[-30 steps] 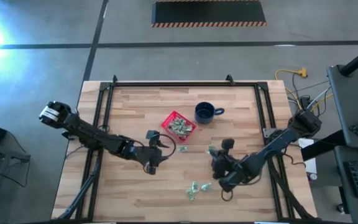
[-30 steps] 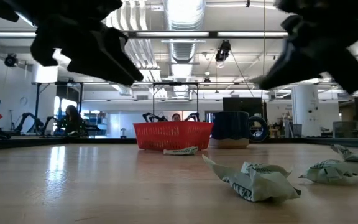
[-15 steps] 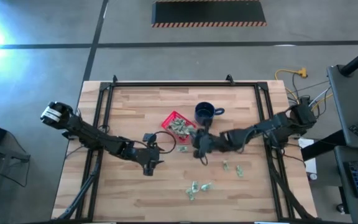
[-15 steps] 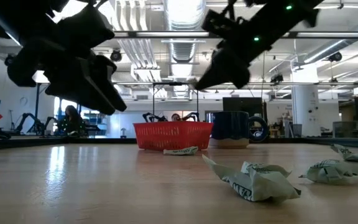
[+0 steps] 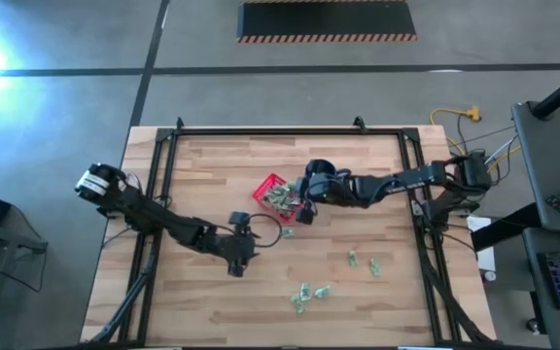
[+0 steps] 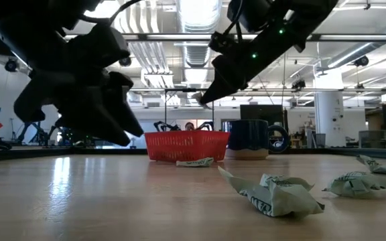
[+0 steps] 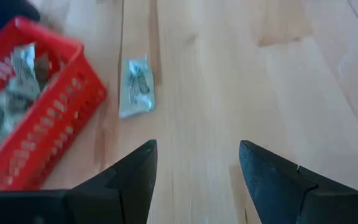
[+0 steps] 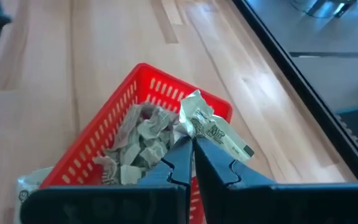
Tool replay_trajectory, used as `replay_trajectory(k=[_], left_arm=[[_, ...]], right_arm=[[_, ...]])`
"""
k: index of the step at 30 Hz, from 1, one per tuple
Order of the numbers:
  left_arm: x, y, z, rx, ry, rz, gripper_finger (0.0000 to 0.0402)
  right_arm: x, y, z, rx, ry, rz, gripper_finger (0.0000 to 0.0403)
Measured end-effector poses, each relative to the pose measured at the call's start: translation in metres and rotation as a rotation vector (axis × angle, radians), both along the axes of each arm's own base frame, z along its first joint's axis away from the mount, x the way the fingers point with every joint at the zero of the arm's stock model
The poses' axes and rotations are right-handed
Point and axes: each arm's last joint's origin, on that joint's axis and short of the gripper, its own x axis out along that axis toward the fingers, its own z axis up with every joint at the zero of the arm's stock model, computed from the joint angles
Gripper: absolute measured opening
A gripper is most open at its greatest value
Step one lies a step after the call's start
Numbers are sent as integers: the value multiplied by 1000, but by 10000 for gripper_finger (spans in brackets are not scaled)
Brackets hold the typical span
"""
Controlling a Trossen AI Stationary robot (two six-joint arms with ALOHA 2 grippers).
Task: Pick and place items into bin
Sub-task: Put the stevia packet into the bin
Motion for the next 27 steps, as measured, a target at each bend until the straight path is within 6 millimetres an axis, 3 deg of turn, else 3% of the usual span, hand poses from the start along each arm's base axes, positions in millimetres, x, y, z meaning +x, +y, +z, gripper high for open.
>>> replay_trajectory(k=[6,17,27], left_arm=[[11,-1,1,22,-80,-28,211],[19,13,1,5,-124,53,211],[35,31,-7,-177,-141,162,210]], right_arm=[[2,-3,-7,-13,21,6,21],[7,-2,-9,-25,0,64,127],[-1,35,13,-122,-3,235,147]])
